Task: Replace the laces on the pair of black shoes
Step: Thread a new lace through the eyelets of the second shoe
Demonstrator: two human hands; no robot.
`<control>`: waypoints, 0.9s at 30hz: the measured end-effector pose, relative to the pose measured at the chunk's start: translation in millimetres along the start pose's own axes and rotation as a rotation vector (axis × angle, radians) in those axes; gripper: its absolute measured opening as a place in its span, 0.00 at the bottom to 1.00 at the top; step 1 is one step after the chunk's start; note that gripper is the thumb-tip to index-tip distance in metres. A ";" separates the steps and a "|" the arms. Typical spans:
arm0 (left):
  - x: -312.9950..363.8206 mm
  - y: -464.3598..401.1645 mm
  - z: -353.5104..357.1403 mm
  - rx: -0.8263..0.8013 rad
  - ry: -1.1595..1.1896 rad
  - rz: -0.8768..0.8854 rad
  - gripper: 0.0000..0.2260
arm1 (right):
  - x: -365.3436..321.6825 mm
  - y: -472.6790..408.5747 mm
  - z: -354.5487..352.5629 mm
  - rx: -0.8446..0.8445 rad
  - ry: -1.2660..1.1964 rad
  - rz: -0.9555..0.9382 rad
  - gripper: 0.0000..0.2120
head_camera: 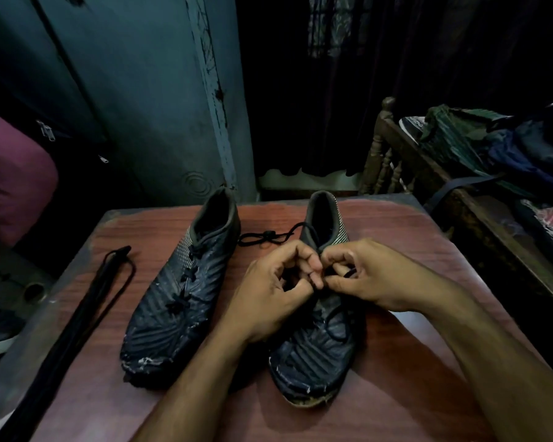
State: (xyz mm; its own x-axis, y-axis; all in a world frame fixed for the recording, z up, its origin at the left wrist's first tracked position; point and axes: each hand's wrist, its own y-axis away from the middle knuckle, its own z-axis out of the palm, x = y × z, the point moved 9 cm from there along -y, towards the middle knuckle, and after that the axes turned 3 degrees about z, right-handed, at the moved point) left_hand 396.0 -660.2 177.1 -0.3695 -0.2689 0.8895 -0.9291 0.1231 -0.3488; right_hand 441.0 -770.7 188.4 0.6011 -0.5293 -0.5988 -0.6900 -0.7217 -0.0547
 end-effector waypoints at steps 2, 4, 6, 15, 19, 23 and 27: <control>0.5 -0.3 -0.2 0.010 0.007 0.005 0.08 | -2.7 0.2 -2.9 0.056 0.016 -0.015 0.15; 1.1 0.1 1.0 -0.005 0.022 0.006 0.08 | -3.9 0.4 -2.5 0.080 0.009 -0.029 0.12; 1.9 0.4 1.6 -0.032 0.011 0.017 0.08 | -6.1 0.1 -2.1 0.093 -0.007 -0.057 0.12; 2.2 -1.3 -10.4 0.058 -0.045 0.086 0.11 | -14.8 2.1 -4.5 0.164 0.039 -0.150 0.08; -3.7 -2.8 -13.3 0.089 -0.041 0.047 0.20 | -8.8 2.3 -5.9 0.147 -0.004 -0.078 0.09; -8.4 -2.5 -16.0 0.120 -0.052 0.036 0.25 | -6.6 4.2 -15.2 0.146 0.067 -0.041 0.08; -10.9 -3.5 -13.2 0.089 -0.095 0.016 0.26 | 6.7 5.8 -24.3 0.151 0.104 0.016 0.08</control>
State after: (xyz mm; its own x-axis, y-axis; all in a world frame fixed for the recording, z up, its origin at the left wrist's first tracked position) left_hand 403.5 -645.1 172.5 -0.3799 -0.3575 0.8532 -0.9193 0.0437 -0.3910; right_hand 450.7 -789.3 203.5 0.6230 -0.5889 -0.5148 -0.7474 -0.6423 -0.1698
